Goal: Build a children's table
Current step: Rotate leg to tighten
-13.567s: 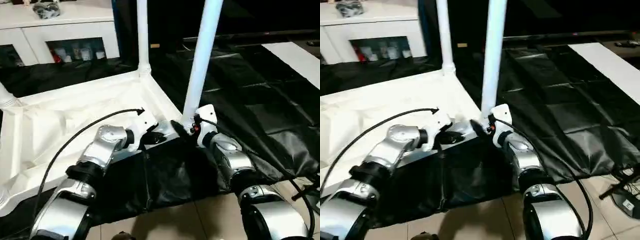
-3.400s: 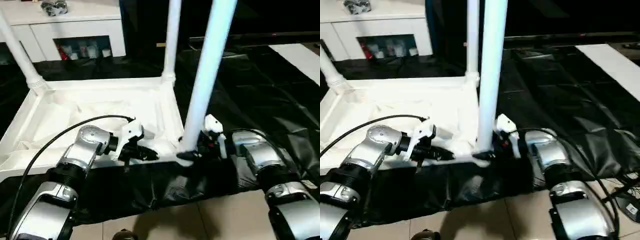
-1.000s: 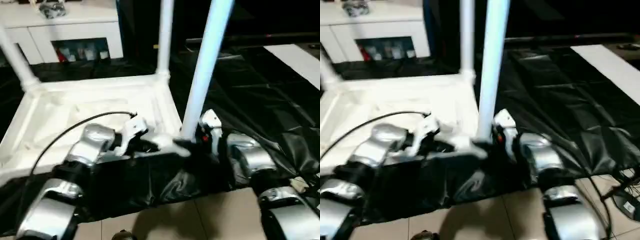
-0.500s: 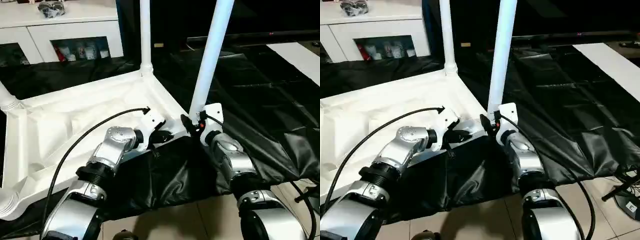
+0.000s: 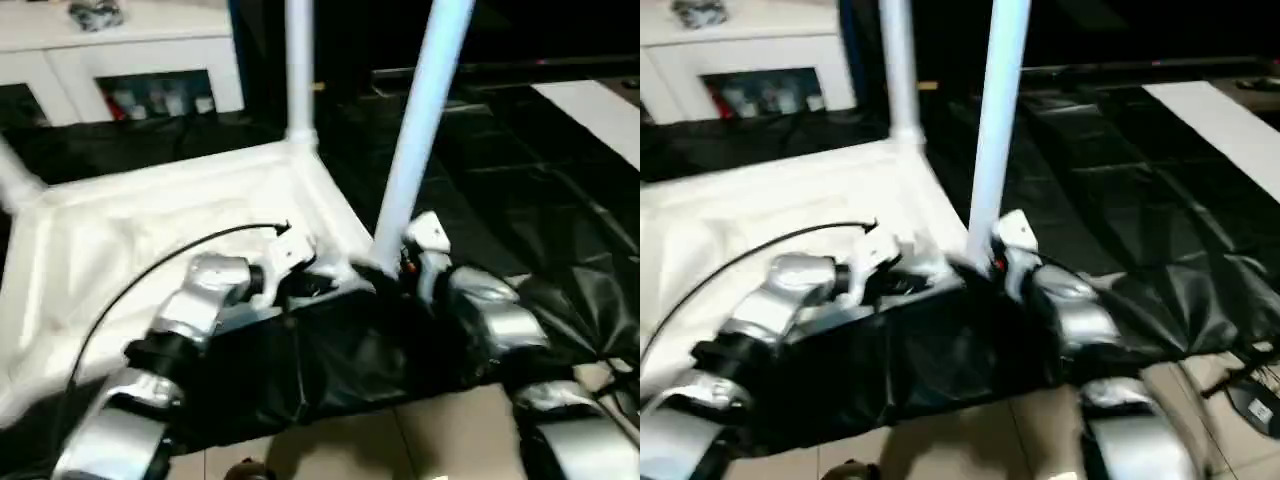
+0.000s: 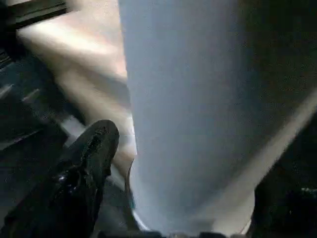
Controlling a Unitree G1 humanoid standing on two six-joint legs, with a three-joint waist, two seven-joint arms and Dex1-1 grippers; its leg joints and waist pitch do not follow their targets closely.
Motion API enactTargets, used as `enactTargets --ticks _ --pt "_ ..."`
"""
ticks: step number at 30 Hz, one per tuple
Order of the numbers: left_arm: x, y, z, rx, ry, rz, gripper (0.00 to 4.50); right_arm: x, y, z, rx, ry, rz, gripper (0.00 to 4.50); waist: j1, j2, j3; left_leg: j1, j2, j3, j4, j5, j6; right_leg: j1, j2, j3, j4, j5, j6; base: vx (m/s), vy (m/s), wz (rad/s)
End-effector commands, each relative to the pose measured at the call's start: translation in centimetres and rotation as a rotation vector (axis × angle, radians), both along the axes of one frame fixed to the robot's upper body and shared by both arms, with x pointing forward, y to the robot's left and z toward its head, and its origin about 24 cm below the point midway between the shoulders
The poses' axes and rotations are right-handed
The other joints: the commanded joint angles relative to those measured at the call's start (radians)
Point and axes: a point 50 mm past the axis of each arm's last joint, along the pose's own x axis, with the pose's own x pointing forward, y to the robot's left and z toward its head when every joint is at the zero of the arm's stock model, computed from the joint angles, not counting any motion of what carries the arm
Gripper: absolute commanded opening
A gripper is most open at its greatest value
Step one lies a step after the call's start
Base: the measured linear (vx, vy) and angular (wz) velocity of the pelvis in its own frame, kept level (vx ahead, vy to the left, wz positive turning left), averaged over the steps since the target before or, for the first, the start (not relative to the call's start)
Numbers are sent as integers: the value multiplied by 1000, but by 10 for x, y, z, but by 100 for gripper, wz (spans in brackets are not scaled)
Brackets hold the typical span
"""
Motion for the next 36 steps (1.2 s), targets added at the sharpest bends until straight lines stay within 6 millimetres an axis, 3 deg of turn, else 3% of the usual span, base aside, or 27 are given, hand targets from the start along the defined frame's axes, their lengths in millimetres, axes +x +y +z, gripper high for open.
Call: enactTargets --ticks 1,3,7,17,24,25,26,28,29,32,33,36 --pt "-3 -19 10 -41 -30 -133 0 -17 24 -9 -17 69 256 382 -4 -5 -63 25 5 8 -49 -201 70 37 -32 17 -53 59 -252 0 0 0" --pt "-4 -13 11 -24 -24 -168 0 -21 20 -8 -45 94 350 382 -4 -6 -61 30 7 8 -52 -242 58 34 -34 18 -58 -3 -258 0 0 0" --pt "-4 -7 13 -3 -18 -209 0 -24 15 -5 -79 134 448 368 -4 -10 -61 29 7 8 -53 -253 49 34 -36 18 -59 -32 -261 0 0 0" --pt "-4 1 15 14 -4 -255 0 -27 17 -2 -76 178 545 290 0 -9 -63 27 7 8 -51 -222 57 33 -37 18 -53 -14 -271 0 0 0" --pt "-4 -1 13 -10 10 -236 0 -32 19 -6 -18 211 518 269 2 -8 -65 29 6 9 -49 -208 62 34 -36 18 -51 18 -275 0 0 0" --pt "-3 -2 13 -14 10 -220 0 -30 20 -6 2 205 482 268 2 -8 -65 28 6 8 -49 -207 62 34 -36 17 -50 19 -275 0 0 0" --pt "2 -6 11 -8 -6 -134 0 -22 24 -8 35 161 312 267 2 -7 -65 29 7 8 -49 -204 59 33 -36 18 -49 23 -275 0 0 0" --pt "5 -9 9 -3 -2 -71 0 -13 27 -12 47 125 134 267 0 -7 -60 31 6 8 -55 -251 31 29 -40 19 -57 -58 -265 0 0 0" --pt "5 -10 9 -3 -2 -61 0 -11 27 -13 45 121 99 267 -6 -7 -55 32 6 6 -62 -291 9 27 -43 21 -63 -139 -251 0 0 0" --pt "9 -20 8 -24 -11 14 0 0 29 -20 28 115 -137 266 -16 -9 -48 34 4 1 -71 -347 -31 25 -48 25 -76 -273 -211 0 0 0" --pt "12 -30 8 -38 -19 76 0 4 35 -25 53 130 -288 266 -22 -10 -51 36 4 -1 -73 -349 -40 23 -47 26 -80 -291 -193 0 0 0" --pt "14 -47 6 -62 -27 152 0 5 48 -30 74 138 -428 265 -31 -9 -51 36 1 -1 -72 -354 -41 20 -42 26 -82 -272 -190 0 0 0"
